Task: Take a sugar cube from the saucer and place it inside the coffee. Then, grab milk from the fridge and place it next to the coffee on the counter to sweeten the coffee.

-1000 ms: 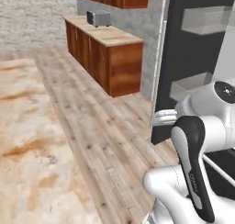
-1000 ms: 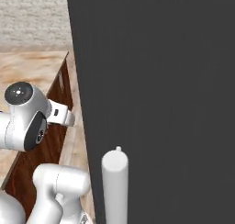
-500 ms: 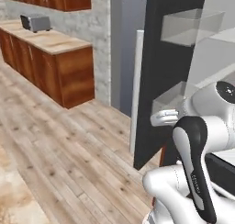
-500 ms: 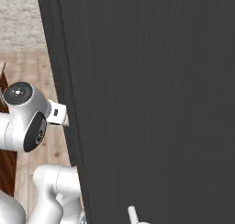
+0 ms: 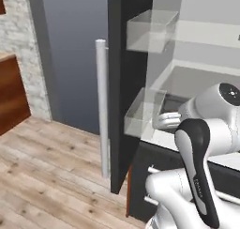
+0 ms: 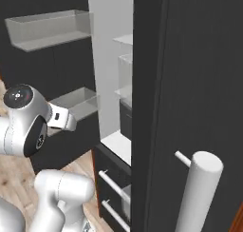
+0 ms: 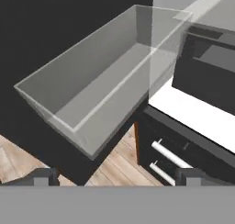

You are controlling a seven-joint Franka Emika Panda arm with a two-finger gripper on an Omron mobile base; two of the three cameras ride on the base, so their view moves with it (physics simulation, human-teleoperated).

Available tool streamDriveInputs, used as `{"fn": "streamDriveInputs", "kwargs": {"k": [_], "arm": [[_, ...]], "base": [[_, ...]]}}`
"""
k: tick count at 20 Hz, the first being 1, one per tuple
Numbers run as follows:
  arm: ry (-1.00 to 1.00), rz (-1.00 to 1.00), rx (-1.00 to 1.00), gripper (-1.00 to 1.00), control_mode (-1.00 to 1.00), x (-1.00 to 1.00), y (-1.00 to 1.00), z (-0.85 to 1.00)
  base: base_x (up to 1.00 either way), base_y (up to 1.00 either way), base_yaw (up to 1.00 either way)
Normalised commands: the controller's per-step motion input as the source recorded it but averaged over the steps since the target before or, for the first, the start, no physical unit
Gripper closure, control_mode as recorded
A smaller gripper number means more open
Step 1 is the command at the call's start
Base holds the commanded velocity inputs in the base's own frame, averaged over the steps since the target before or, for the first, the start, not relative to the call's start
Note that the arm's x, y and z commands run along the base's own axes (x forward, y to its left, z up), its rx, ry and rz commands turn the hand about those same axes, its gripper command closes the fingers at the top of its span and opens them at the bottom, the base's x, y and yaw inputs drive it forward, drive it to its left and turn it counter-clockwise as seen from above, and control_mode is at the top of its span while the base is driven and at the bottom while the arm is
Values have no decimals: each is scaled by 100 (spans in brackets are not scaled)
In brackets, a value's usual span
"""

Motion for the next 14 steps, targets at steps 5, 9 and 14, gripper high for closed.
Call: {"fn": "streamDriveInputs", "kwargs": {"k": [5,9,14], "arm": [[0,0,0,-100,100,0,0,0],[0,0,0,-100,100,0,0,0],[0,0,0,-100,100,0,0,0]], "base": [[2,0,-75],[23,2,-79],[52,33,-70]]}}
